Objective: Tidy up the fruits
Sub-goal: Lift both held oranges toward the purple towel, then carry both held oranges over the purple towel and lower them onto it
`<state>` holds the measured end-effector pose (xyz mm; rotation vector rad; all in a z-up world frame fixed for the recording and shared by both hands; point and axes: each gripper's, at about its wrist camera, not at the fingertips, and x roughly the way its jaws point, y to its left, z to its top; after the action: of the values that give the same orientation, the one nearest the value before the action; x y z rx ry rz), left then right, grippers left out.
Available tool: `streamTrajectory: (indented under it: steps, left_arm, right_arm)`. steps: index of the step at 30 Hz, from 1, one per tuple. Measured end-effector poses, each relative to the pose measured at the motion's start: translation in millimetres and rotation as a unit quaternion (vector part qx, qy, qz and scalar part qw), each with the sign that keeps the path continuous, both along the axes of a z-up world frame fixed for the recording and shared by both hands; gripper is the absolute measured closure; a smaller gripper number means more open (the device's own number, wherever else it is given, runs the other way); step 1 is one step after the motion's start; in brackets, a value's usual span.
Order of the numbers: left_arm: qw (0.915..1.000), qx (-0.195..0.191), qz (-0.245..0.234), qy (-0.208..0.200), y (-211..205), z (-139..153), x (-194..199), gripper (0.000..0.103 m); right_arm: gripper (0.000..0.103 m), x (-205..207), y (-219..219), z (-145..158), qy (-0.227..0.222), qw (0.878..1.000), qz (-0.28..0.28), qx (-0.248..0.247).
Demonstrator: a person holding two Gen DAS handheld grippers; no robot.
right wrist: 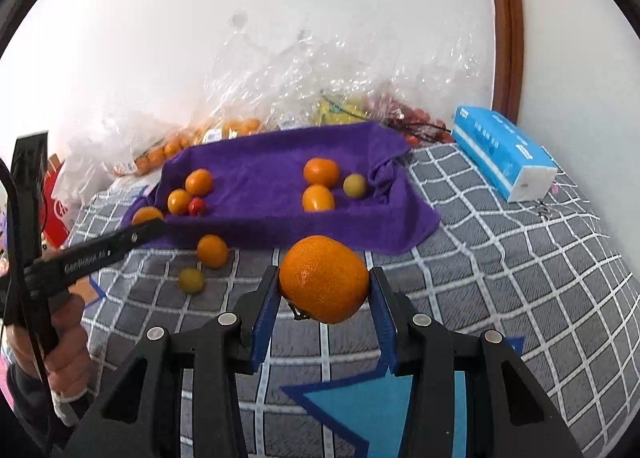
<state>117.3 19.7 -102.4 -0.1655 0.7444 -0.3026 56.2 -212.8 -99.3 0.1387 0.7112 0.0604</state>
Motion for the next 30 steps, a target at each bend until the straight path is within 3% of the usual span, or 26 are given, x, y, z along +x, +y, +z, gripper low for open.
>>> streamTrajectory:
  steps: [8, 20, 30]
  left_arm:
    - [0.9998, -0.021, -0.002, -0.008, 5, 9, -5, 0.067]
    - [0.9995, -0.021, 0.020, -0.015, 13, 18, -5, 0.067]
    - [0.9975, -0.052, 0.040, -0.025, 37, 54, -8, 0.067]
  right_arm:
    - [0.059, 8, 1, 9, -0.009, 1.000, -0.012, -0.006]
    - [0.059, 19, 9, 43, -0.037, 0.999, -0.003, -0.002]
    - [0.059, 30, 19, 66, -0.064, 0.998, 0.027, 0.001]
